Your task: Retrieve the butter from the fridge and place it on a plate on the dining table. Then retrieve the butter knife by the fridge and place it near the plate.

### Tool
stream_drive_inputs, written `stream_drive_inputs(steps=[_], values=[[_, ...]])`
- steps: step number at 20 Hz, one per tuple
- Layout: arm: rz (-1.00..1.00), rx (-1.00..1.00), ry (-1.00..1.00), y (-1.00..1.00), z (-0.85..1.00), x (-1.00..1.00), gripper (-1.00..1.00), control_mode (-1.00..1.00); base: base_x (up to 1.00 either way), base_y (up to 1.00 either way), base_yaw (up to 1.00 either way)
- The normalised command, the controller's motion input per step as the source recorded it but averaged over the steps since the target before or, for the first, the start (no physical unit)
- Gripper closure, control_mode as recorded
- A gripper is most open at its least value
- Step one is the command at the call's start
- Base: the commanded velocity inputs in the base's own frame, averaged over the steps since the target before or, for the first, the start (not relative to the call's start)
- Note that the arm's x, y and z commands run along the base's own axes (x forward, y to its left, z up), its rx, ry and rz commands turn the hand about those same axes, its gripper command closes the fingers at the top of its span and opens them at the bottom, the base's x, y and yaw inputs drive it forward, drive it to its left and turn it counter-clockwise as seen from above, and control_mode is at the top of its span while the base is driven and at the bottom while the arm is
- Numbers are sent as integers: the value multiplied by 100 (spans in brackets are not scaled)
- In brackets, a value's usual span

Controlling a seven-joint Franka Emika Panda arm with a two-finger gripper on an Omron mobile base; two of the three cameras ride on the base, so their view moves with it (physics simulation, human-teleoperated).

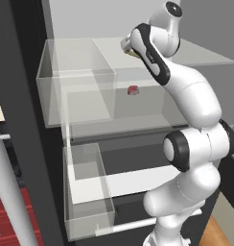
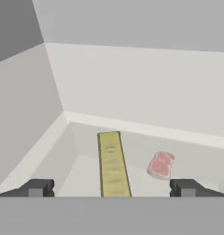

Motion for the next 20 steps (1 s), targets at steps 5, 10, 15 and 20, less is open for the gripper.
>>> stream_drive_inputs(steps=[5, 10, 15, 20], values=[[0, -3, 0, 0, -26, 0, -100, -100, 0, 0, 0], [0, -4, 0, 0, -22, 0, -100, -100, 0, 0, 0], [0, -5, 0, 0, -11, 0, -100, -100, 0, 0, 0], [0, 0, 0, 0, 0, 0, -100, -100, 0, 0, 0]])
